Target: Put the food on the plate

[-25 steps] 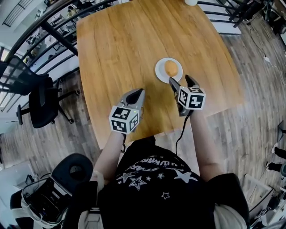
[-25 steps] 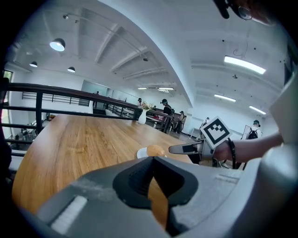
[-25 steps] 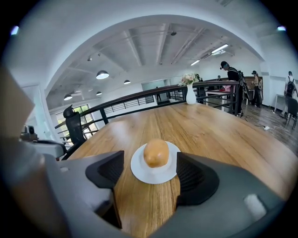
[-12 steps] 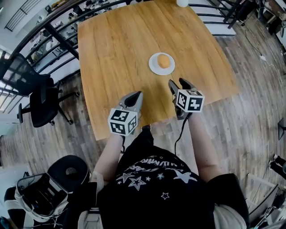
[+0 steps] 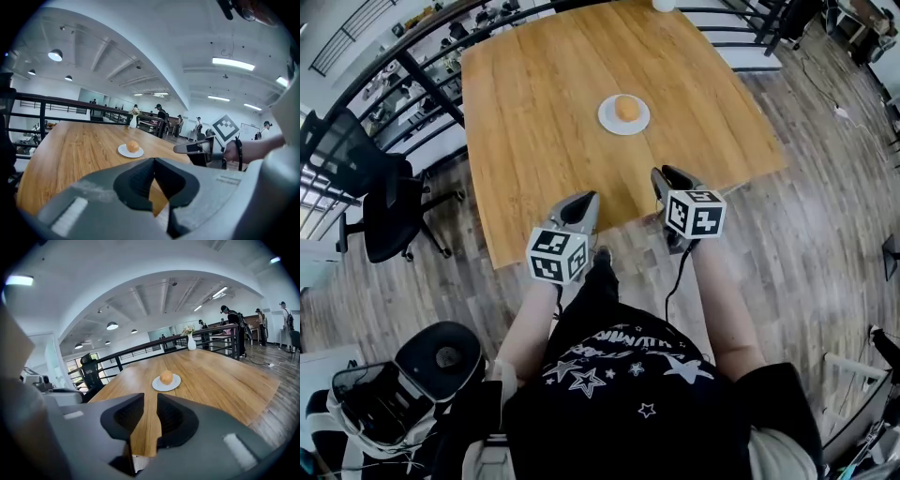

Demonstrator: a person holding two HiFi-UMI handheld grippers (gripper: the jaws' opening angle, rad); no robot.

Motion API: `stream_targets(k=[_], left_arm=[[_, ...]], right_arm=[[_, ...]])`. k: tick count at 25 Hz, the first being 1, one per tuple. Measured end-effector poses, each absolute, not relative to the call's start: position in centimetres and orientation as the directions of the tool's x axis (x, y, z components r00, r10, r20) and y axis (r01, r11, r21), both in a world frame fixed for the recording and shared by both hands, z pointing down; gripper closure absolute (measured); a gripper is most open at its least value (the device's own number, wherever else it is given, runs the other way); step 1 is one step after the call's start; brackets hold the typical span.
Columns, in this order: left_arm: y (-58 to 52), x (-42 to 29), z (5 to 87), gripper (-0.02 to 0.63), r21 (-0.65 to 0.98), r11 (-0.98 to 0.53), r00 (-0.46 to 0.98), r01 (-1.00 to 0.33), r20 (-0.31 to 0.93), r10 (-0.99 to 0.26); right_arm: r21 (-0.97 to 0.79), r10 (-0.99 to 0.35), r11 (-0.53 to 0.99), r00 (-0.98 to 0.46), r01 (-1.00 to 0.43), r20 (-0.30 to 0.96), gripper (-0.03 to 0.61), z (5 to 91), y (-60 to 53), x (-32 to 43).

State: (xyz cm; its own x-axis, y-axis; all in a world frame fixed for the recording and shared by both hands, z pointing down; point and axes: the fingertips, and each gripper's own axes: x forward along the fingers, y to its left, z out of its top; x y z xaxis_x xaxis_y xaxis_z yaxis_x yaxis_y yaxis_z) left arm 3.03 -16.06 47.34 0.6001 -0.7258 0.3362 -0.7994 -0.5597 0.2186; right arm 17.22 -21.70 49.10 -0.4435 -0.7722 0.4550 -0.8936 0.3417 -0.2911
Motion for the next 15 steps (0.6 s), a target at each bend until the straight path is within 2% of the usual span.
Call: stream_targets(k=[7, 15], left_arm=[[-10.1, 5.5, 46.4, 0.612, 0.203, -0.57, 0.604, -0.796, 0.332, -0.725], [-7.4, 4.2, 46.7, 0.612, 0.198, -0.577, 0.608, -0.792, 0.324, -0.724]], right_arm=[[-0.284, -0.785, 0.334, -0.432, -0.899, 0.444, 0.575, 48.0, -15.7, 19.4], [-0.3, -0.773, 0.368, -0.469, -0.88, 0.427, 0.575, 48.2, -12.5, 17.6]])
